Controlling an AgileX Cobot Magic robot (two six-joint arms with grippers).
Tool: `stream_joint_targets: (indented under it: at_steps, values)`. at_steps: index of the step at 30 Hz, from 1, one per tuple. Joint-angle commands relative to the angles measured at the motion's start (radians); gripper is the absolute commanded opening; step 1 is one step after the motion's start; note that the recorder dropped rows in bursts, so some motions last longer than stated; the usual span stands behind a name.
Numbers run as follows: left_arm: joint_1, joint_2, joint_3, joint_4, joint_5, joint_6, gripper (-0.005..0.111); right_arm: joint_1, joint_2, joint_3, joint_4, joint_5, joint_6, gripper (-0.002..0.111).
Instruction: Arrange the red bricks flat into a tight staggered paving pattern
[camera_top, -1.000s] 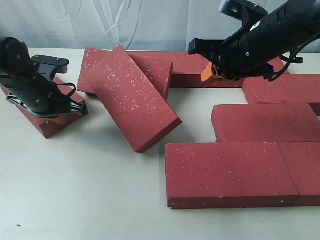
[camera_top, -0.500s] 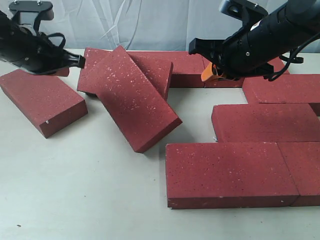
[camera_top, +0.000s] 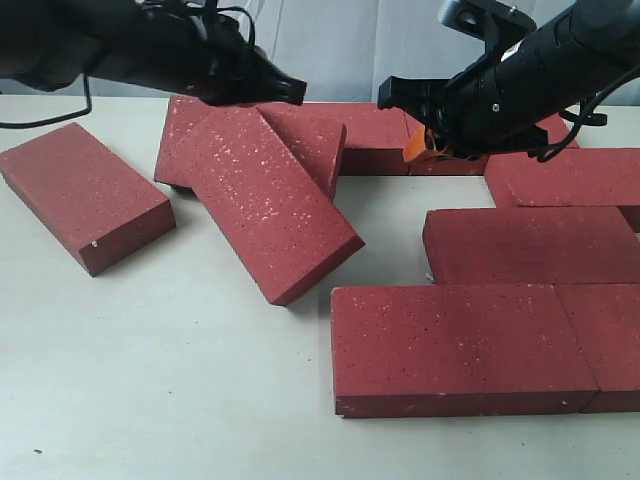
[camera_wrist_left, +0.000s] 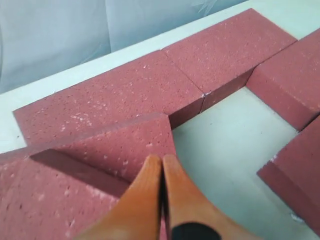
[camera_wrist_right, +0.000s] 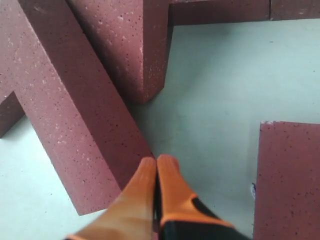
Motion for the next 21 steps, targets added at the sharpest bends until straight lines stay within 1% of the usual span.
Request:
stream_joint_targets:
  at_steps: [1, 4, 7, 9, 12, 13, 16, 21]
  values:
    - [-0.007, 0.122, -0.106, -0.065, 0.041, 0.013, 0.0, -0.005, 0.0, -0.005, -0.006, -0.011, -0.005, -0.001]
    - [-0.007, 0.191, -0.166, -0.065, 0.085, 0.013, 0.0, -0.005, 0.0, -0.005, -0.006, -0.011, -0.005, -0.001]
    - [-0.007, 0.233, -0.182, -0.041, 0.122, -0.01, 0.0, -0.005, 0.0, -0.005, -0.006, -0.011, -0.005, -0.001]
    - [-0.001, 0.243, -0.182, 0.037, 0.15, -0.088, 0.0, -0.005, 0.0, -0.005, -0.004, -0.009, -0.005, -0.001]
    - [0.009, 0.243, -0.182, 0.28, 0.189, -0.338, 0.0, -0.005, 0.0, -0.005, -0.004, -0.009, -0.005, -0.001]
    - [0.016, 0.241, -0.182, 0.353, 0.213, -0.446, 0.0, -0.005, 0.0, -0.005, -0.004, -0.009, -0.005, -0.001]
    - [0.025, 0.241, -0.182, 0.507, 0.285, -0.607, 0.0, -0.005, 0.0, -0.005, -0.002, -0.009, -0.005, -0.001]
    - [0.025, 0.234, -0.182, 0.535, 0.386, -0.643, 0.0, -0.005, 0.0, -0.005, 0.001, -0.007, -0.005, -0.001]
